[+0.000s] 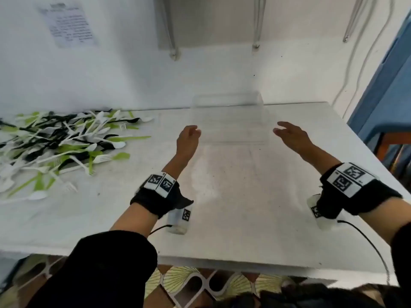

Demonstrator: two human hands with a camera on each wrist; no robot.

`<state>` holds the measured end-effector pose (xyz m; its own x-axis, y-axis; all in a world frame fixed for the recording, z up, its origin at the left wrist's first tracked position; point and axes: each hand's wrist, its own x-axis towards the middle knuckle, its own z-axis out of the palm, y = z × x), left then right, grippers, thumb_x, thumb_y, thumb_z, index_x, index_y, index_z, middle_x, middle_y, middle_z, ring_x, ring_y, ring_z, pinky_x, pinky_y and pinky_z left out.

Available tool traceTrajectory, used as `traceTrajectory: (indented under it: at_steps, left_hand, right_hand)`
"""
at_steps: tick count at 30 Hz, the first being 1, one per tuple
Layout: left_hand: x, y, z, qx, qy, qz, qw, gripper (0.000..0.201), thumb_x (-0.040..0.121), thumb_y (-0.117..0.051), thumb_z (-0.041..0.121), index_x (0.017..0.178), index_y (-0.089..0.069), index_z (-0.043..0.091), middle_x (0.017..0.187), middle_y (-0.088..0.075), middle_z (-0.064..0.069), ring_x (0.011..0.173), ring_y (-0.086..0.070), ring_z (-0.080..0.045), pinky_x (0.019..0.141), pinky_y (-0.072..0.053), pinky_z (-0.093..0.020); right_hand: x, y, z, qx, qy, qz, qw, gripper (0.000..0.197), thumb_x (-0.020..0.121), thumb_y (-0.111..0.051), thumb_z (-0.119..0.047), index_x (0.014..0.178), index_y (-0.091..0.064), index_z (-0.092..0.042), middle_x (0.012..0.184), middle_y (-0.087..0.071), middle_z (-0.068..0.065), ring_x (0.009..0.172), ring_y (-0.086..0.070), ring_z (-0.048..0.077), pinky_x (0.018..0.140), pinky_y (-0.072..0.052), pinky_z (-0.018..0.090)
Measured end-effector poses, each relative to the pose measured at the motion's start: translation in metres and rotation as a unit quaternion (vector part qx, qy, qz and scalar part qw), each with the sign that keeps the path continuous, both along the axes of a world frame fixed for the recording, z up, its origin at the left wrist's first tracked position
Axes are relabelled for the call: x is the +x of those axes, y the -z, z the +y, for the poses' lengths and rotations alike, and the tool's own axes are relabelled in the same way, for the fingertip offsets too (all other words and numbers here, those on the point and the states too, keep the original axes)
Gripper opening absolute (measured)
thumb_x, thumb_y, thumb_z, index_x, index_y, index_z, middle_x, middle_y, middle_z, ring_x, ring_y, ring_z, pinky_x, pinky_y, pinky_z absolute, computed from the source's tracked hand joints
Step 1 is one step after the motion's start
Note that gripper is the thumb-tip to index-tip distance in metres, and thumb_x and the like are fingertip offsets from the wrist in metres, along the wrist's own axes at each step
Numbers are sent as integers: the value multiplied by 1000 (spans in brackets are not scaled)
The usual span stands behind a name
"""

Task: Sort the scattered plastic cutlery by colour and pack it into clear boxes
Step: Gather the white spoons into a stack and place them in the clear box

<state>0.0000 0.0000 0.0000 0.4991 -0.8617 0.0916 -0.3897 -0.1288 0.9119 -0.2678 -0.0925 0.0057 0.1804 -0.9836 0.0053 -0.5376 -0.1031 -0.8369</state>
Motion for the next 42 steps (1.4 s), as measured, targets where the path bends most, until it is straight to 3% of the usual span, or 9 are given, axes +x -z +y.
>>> traceTrajectory:
  at_steps: [5, 8, 10, 15, 22, 26, 29, 37, 42]
  left_hand:
    - [34, 4, -51, 21, -6, 19, 1000, 32, 99, -41, 25, 129, -51, 17, 118, -49, -6, 98, -49, -8, 68, -32, -6]
    - [48, 11, -75, 4, -53, 28, 998, 32, 99, -41, 26, 129, -52, 19, 119, -47, -10, 101, -48, -15, 87, -37, -18]
    - [56, 15, -86, 3, -82, 43, 996, 32, 99, -41, 26, 128, -53, 18, 112, -48, -9, 100, -51, -21, 90, -43, -28]
    - [65, 18, -99, 88, 1, 106, 990, 42, 100, -36, 36, 141, -37, 27, 147, -36, -4, 134, -35, -25, 110, -31, -46]
    - [59, 20, -104, 89, 22, 119, 989, 46, 103, -30, 29, 148, -23, 25, 153, -27, -5, 139, -28, -22, 114, -22, -42]
    - [52, 18, -96, 82, -2, 143, 986, 45, 103, -28, 32, 147, -25, 28, 152, -30, -4, 138, -30, -22, 115, -21, -45]
    - [52, 19, -80, 81, -2, 157, 984, 45, 102, -29, 33, 147, -25, 31, 152, -29, -5, 139, -28, -23, 116, -18, -45]
    - [44, 15, -24, 59, 6, 164, 985, 45, 103, -30, 30, 148, -22, 31, 153, -27, -2, 138, -30, -21, 115, -18, -38]
    - [40, 23, -8, 58, 6, 138, 989, 44, 104, -26, 23, 147, -22, 31, 154, -27, -4, 140, -27, -23, 116, -18, -42]
  right_hand:
    - [22, 9, -51, 76, 22, -30, 996, 57, 93, -46, -48, 143, -37, -23, 131, -46, 9, 123, -42, 21, 107, -35, 39]
    - [36, 13, -66, 103, 31, -45, 993, 59, 94, -39, -52, 146, -28, -27, 149, -32, 6, 133, -35, 27, 98, -41, 41]
    - [43, 17, -73, 124, 34, -63, 990, 59, 94, -36, -53, 147, -24, -29, 150, -31, 5, 133, -36, 29, 98, -40, 43]
    - [53, 29, -89, 121, 44, -63, 990, 57, 96, -33, -52, 148, -19, -31, 152, -28, 5, 138, -29, 29, 112, -27, 47]
    - [54, 35, -94, 93, 58, -59, 992, 49, 100, -30, -42, 147, -21, -33, 125, -45, 7, 102, -32, 17, 83, -35, 30]
    - [50, 28, -86, 102, 70, -68, 990, 46, 101, -32, -37, 146, -25, -32, 142, -39, 8, 117, -39, 22, 108, -33, 41]
    - [43, 21, -71, 90, 72, -72, 991, 45, 100, -33, -35, 145, -29, -33, 126, -46, 3, 107, -40, 18, 102, -36, 37]
    - [24, 17, -23, 66, 64, -71, 993, 43, 101, -33, -28, 143, -34, -33, 138, -47, 6, 96, -47, 17, 75, -42, 27]
    - [17, 24, -6, 79, 51, -55, 994, 46, 100, -36, -28, 145, -28, -34, 144, -40, 12, 112, -44, 20, 89, -35, 31]
